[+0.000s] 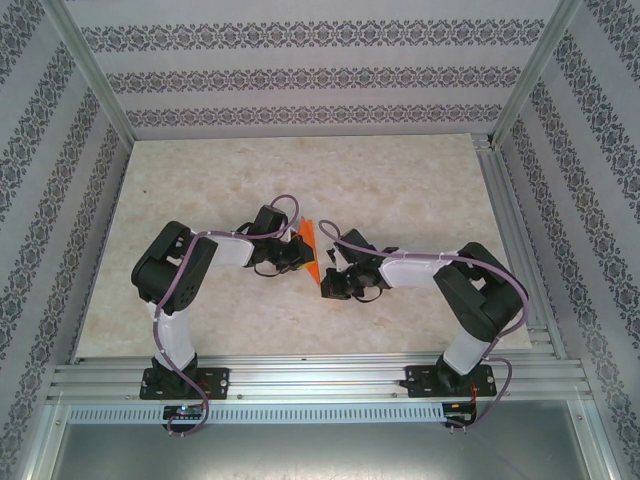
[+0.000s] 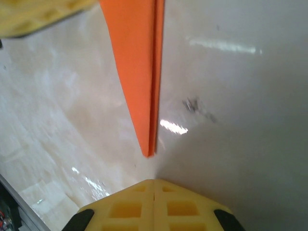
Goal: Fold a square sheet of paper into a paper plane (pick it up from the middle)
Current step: Fold the wing for the fifth time at the center of the table.
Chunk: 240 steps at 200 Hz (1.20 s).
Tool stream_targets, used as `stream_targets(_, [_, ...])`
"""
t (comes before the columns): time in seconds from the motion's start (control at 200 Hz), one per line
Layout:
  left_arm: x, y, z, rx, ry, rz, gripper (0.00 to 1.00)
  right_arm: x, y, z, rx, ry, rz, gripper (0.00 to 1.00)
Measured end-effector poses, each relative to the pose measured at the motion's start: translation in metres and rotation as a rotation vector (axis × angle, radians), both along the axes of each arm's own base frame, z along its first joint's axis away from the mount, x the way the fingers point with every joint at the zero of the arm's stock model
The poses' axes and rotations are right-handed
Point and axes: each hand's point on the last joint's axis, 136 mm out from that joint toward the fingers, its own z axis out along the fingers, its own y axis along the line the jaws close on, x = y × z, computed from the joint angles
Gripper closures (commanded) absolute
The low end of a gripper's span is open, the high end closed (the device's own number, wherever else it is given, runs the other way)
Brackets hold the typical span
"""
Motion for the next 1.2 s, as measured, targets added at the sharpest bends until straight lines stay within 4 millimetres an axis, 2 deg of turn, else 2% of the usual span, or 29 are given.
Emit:
stream_targets(0.1, [0.000,0.000,0.000,0.000,0.000,0.000,0.87,0.004,0.000,0.010,0.019,-0.014,-0.017,0.93])
stream_targets(0.295, [0.000,0.000,0.000,-0.001,0.001,-0.001,0.87,0.035,0.005,0.028,0.111,-0.071,-0.100,0.93])
stream_targets(0.525, [0.003,-0.002,0.000,-0.004,-0.001,-0.003,0.87,0.048,0.023,0.009,0.168,-0.031,-0.122,0.93])
stream_targets(0.639, [0.003,-0.002,0.001,-0.006,0.000,-0.004,0.86,0.048,0.024,-0.001,0.163,-0.013,-0.128,0.94])
stream_targets(0.814, [0.003,-0.003,0.002,-0.006,0.002,-0.005,0.85,0.047,0.023,-0.002,0.167,-0.014,-0.127,0.96])
stream_targets(0.969, [0.008,-0.007,0.005,-0.004,0.006,-0.013,0.77,0.047,0.021,-0.003,0.194,-0.023,-0.127,0.96])
stream_targets(1.124, [0.013,-0.016,0.008,-0.020,0.016,-0.032,0.73,0.047,0.020,-0.002,0.216,-0.027,-0.125,0.97])
stream_targets(1.199, [0.015,-0.019,0.010,-0.022,0.019,-0.038,0.68,0.048,0.020,-0.002,0.222,-0.025,-0.125,0.97])
